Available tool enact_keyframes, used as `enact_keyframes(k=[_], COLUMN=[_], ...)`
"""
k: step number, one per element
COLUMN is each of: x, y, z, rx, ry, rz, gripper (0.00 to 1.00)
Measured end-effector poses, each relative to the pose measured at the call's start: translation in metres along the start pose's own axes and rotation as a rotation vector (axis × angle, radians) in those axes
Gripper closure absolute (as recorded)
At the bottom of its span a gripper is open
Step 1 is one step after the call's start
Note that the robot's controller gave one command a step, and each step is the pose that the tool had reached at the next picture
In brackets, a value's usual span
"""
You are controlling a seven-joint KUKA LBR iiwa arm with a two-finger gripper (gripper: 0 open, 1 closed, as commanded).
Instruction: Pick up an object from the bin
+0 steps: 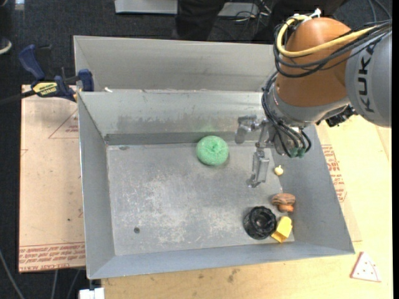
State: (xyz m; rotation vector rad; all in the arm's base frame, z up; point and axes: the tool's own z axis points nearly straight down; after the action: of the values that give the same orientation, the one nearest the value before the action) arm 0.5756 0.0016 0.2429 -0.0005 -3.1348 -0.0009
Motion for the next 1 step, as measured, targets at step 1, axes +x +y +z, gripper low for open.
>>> enact_keyframes(k=[1], x=[-0.0013], y=[0.0000], z=[-0.0049], rx=[0.000], ry=[-0.009], rz=[0.000], gripper=[0.00])
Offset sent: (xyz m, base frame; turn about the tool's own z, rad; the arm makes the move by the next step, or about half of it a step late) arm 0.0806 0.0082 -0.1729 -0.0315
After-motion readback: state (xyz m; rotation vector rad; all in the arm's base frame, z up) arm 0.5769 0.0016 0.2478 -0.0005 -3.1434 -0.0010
